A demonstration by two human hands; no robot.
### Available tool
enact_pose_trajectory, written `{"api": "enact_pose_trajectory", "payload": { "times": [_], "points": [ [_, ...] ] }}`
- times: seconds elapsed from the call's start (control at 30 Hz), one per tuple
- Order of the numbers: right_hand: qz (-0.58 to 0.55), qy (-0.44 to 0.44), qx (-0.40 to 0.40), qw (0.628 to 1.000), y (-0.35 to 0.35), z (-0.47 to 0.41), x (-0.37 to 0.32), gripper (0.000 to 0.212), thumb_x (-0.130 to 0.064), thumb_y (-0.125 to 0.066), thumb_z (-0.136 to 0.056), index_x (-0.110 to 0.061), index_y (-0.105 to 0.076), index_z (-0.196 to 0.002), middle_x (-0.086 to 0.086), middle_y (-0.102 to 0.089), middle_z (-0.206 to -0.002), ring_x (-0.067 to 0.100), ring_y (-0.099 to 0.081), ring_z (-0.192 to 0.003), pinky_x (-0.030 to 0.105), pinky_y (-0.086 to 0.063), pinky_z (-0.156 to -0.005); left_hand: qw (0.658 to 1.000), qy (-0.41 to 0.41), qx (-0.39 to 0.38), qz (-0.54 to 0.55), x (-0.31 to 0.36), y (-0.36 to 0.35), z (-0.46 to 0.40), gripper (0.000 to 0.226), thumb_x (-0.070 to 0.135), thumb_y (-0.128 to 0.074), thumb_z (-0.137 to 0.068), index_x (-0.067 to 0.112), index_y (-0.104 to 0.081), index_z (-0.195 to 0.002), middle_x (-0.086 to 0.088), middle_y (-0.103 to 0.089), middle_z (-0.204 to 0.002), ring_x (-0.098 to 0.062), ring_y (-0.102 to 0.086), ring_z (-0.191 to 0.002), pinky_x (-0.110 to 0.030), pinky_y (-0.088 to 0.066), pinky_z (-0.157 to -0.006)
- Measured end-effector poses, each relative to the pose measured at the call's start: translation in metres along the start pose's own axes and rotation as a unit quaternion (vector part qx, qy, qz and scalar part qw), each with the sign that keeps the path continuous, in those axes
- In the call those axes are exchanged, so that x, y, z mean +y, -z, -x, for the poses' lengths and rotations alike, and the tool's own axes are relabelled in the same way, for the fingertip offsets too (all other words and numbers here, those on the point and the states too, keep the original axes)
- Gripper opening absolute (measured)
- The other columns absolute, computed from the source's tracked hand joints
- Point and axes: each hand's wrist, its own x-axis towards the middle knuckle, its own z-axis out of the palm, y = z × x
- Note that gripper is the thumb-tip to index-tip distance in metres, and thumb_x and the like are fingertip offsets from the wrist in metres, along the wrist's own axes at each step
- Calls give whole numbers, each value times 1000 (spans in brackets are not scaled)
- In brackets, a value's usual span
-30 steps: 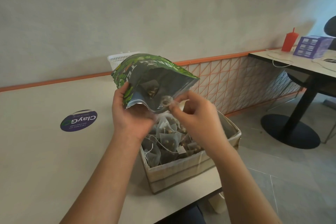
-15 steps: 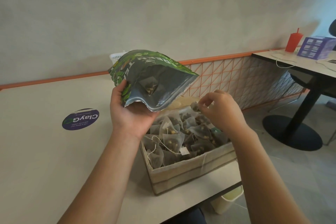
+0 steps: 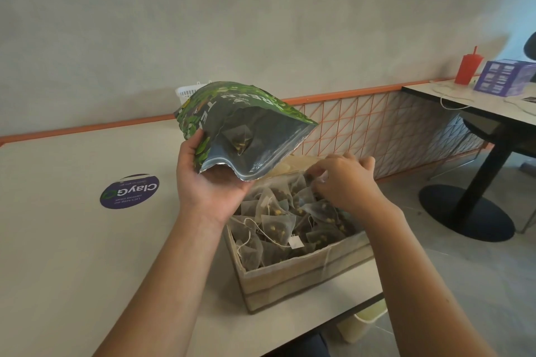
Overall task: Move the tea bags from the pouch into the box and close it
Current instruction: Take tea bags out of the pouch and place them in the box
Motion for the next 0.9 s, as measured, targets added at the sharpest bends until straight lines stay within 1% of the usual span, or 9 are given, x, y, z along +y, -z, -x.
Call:
{"api": "enact_pose_trajectory", "payload": {
  "times": [0.1,0.23,0.4,0.5,0.6,0.67,0.77,0.83,0.9],
  "points": [
    [12,2,-50,999,-3,2,0,30,-34,-45,-95,-45,-65,-114,-13,-58,-121,16,-38,-109,40,-15,-87,1000,-1,4,-2,1,-1,0,33,40,-60,-82,16,-81,-92,-10,-70,-119,-33,-57,-127,-53,-45,-104],
    [3,-18,5,1000,9,7,0,29,-41,-46,-95,-41,-61,-120,-12,-55,-128,17,-41,-120,46,-18,-102,1000,-4,-2,-4,3,-1,1,33,39,-60,-81,15,-81,-91,-10,-69,-119,-32,-55,-129,-52,-46,-103],
    [-182,41,194,963,36,23,-19,16,-29,-57,-91,-31,-66,-103,-15,-61,-98,7,-52,-93,30,-37,-84,1000,10,-3,8,5,1,-2,37,42,-56,-89,15,-80,-95,-9,-69,-123,-30,-57,-128,-49,-46,-103],
    [-266,95,202,938,49,33,-43,10,-26,-60,-89,-27,-68,-95,-15,-61,-87,0,-53,-79,10,-41,-70,1000,6,18,10,4,-1,-3,36,42,-57,-89,15,-81,-95,-8,-66,-132,-31,-57,-127,-49,-41,-109],
    [-278,135,165,937,50,34,-63,8,-24,-64,-88,-25,-71,-93,-19,-59,-81,-5,-52,-75,7,-41,-70,999,4,41,-1,3,-2,-4,36,43,-59,-87,15,-82,-89,-10,-69,-126,-31,-61,-121,-47,-44,-106],
    [-253,157,148,943,47,29,-74,14,-22,-64,-89,-23,-73,-100,-20,-58,-85,-5,-51,-80,10,-42,-78,999,7,47,1,3,-3,-3,35,43,-61,-85,14,-81,-87,-10,-72,-116,-30,-63,-114,-44,-47,-102],
    [-175,180,114,961,43,15,-92,28,-20,-56,-94,-20,-67,-120,-8,-61,-116,12,-49,-114,26,-39,-103,999,6,50,-7,4,-6,-2,30,39,-64,-79,14,-80,-78,-7,-74,-99,-25,-64,-99,-36,-52,-87],
    [-110,175,76,975,42,6,-103,36,-21,-52,-96,-15,-58,-131,0,-55,-133,20,-40,-127,32,-36,-106,998,-1,58,-1,3,-9,0,28,36,-66,-74,12,-79,-73,-7,-74,-90,-24,-63,-94,-34,-52,-85],
    [-52,156,44,985,41,-1,-113,40,-22,-55,-95,-11,-53,-133,6,-52,-135,24,-40,-128,37,-42,-100,998,-8,69,5,3,-11,2,27,34,-67,-70,11,-77,-77,-8,-74,-85,-24,-62,-98,-35,-48,-96]
  ]
}}
